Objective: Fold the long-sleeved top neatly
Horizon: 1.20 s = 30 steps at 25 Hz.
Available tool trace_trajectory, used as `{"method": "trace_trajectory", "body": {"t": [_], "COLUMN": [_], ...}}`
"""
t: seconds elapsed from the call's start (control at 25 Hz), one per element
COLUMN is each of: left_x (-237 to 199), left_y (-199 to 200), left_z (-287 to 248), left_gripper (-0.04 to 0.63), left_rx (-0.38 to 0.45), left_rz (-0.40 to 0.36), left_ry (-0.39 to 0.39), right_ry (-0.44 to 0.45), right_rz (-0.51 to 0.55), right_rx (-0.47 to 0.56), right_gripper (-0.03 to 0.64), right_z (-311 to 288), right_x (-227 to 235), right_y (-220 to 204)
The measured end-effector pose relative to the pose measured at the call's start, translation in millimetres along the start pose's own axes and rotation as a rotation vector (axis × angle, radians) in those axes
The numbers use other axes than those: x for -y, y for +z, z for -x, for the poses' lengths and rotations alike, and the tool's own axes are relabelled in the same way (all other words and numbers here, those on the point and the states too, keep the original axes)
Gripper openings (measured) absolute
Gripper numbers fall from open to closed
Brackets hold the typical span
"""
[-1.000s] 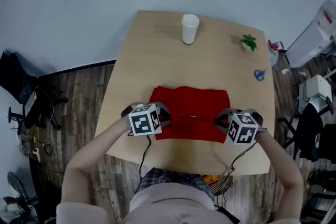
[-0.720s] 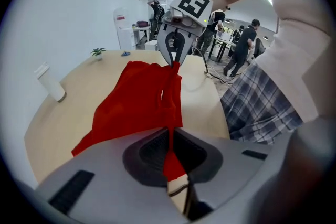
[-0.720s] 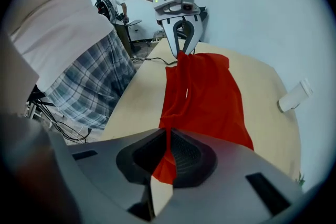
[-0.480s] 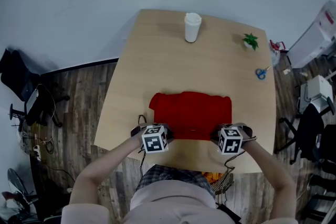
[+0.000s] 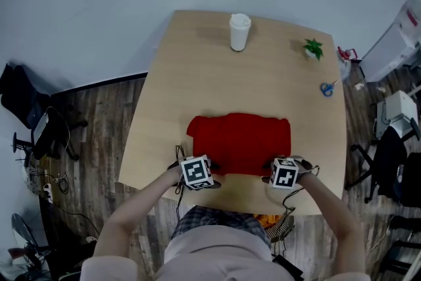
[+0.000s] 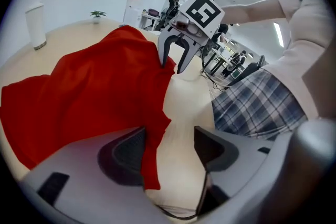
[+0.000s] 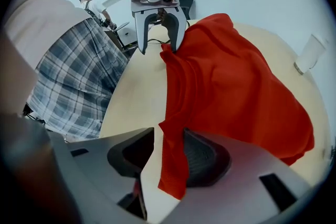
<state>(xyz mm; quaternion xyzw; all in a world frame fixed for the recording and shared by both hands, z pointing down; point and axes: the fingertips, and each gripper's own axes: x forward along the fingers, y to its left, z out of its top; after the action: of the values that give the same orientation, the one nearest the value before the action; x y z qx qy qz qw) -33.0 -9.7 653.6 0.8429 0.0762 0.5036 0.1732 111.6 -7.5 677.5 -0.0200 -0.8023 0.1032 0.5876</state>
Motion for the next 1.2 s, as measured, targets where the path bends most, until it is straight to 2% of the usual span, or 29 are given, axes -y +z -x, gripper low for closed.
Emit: {"method": "trace_trajectory", "body": {"t": [0.24, 0.4, 0.52, 0.68, 0.84, 1.0, 1.08, 1.2], "left_x": [-2.3, -0.7, -1.9, -15.7, -37.1, -69.6, -87.4, -106.1], "left_y": [0.0, 3.8, 14.3, 41.3, 73.1, 92.2, 93.9, 89.2], "left_z": [-3.8, 0.1, 17.7, 58.3, 113.8, 176.8, 202.4, 233.5], "left_gripper": [0.293, 0.295, 0.295, 0.301, 0.298, 0.224, 0.193, 0.114], "left_rx": [0.003, 0.035, 0.113, 0.276, 0.501, 0.739, 0.810, 0.873], "left_rz": [0.003, 0.012, 0.032, 0.075, 0.152, 0.276, 0.320, 0.362], "left_ry": [0.003, 0.007, 0.033, 0.128, 0.241, 0.402, 0.503, 0.648], "right_ry": [0.020, 0.011, -0.020, -0.103, -0.246, -0.470, -0.600, -0.773], "right_rz": [-0.026, -0.055, -0.092, -0.180, -0.315, -0.470, -0.530, -0.600], "right_rx": [0.011, 0.061, 0.146, 0.305, 0.523, 0.754, 0.858, 0.975], "right_gripper": [0.206, 0.206, 0.202, 0.190, 0.150, 0.103, 0.077, 0.041], "right_z": [-4.0, 5.2, 27.0, 69.2, 119.9, 180.7, 211.4, 250.0], "right_x": [-2.4, -1.8, 3.0, 19.8, 51.4, 86.9, 98.8, 106.4], "right_y": [-0.9, 3.2, 14.4, 29.6, 40.6, 38.1, 32.6, 23.2]}}
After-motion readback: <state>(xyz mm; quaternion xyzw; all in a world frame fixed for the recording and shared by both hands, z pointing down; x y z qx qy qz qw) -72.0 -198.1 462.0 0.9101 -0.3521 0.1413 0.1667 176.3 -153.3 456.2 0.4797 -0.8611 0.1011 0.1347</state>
